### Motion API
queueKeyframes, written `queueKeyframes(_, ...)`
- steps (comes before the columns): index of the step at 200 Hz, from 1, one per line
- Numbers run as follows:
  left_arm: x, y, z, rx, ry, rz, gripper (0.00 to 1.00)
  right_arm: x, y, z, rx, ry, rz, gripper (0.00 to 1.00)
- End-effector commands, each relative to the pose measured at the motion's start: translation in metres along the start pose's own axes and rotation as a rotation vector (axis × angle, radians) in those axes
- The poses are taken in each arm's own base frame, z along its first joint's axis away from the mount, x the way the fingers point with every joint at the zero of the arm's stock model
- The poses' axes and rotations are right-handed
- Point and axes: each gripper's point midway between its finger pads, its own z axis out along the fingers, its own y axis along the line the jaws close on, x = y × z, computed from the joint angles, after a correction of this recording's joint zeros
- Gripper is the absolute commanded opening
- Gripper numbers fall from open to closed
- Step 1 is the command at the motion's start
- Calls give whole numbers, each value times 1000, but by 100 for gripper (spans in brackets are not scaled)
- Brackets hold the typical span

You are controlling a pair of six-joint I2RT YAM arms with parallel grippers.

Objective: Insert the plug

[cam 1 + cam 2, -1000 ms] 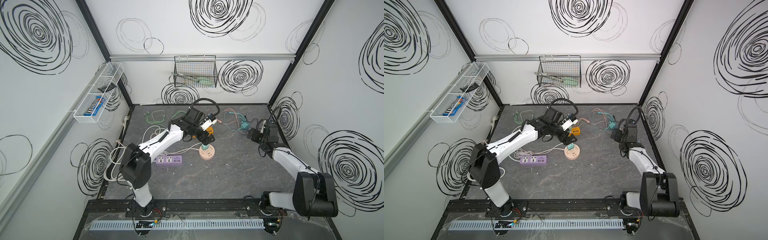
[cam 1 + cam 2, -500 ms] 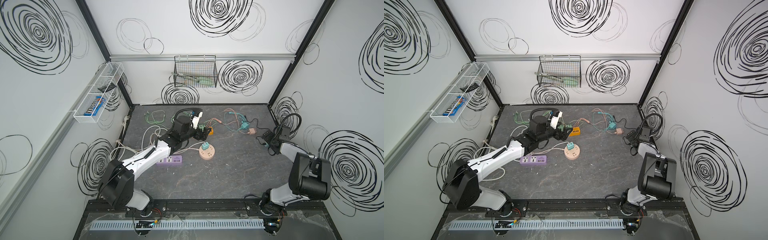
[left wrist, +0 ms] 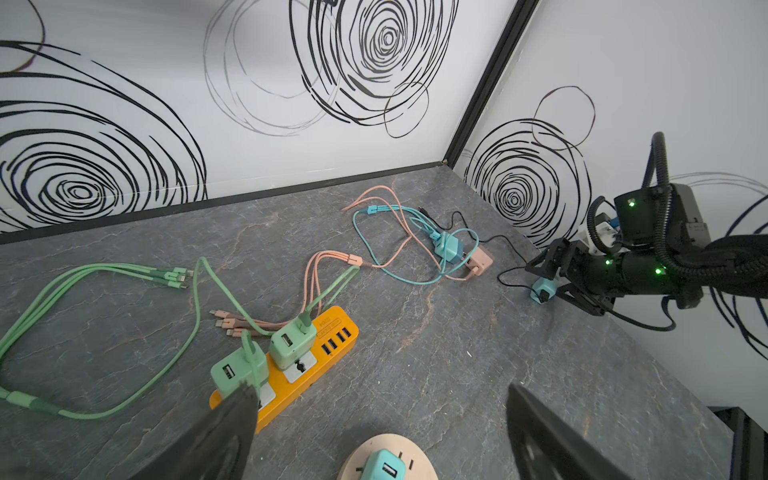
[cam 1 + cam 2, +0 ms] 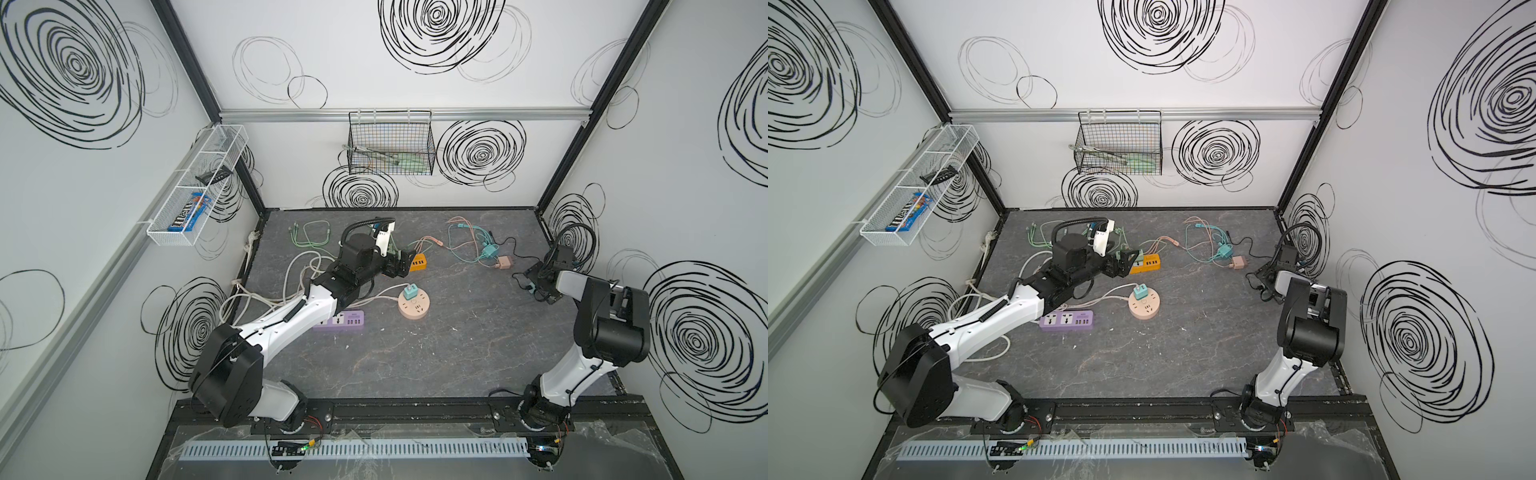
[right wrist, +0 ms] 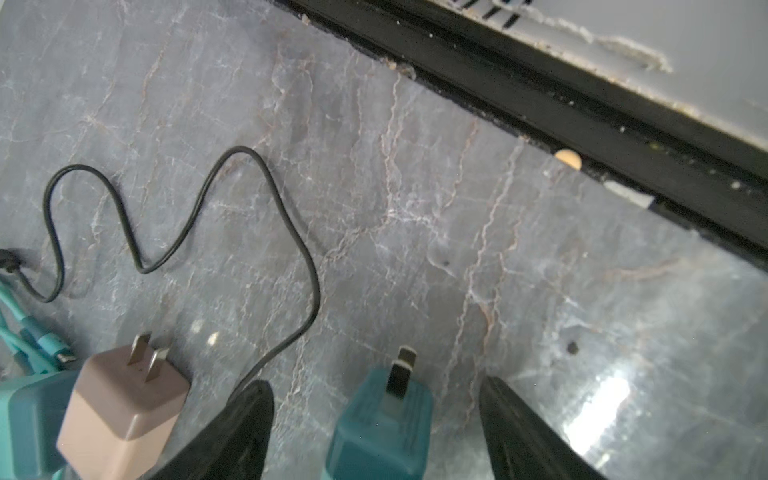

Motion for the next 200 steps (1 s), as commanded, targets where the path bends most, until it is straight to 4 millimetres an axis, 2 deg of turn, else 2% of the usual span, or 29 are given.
queueKeyframes(1, -19, 2, -8, -16, -60, 9, 96, -5, -3, 1, 28, -13, 2, 71)
queueKeyframes(30, -16, 3, -7, -17, -55, 6, 96, -4, -3, 1, 23, -13, 1, 58)
queueKeyframes(57, -12, 4, -5, -22, -41, 10, 96, 7, -4, -5, 3, 3, 8, 43)
queueKeyframes(84, -10, 5, -6, -26, -35, 17, 96, 23, -4, -19, -19, 10, 2, 35)
queueKeyframes(111, -8, 6, -7, -30, -29, 24, 96, 43, 2, -38, -58, 32, -5, 34)
queueKeyframes(133, -5, 6, -7, -30, -26, 24, 96, 75, 15, -55, -119, 88, 4, 36)
queueKeyframes(200, 0, 5, -7, -18, -16, 19, 96, 198, 65, -109, -238, 312, 61, 36)
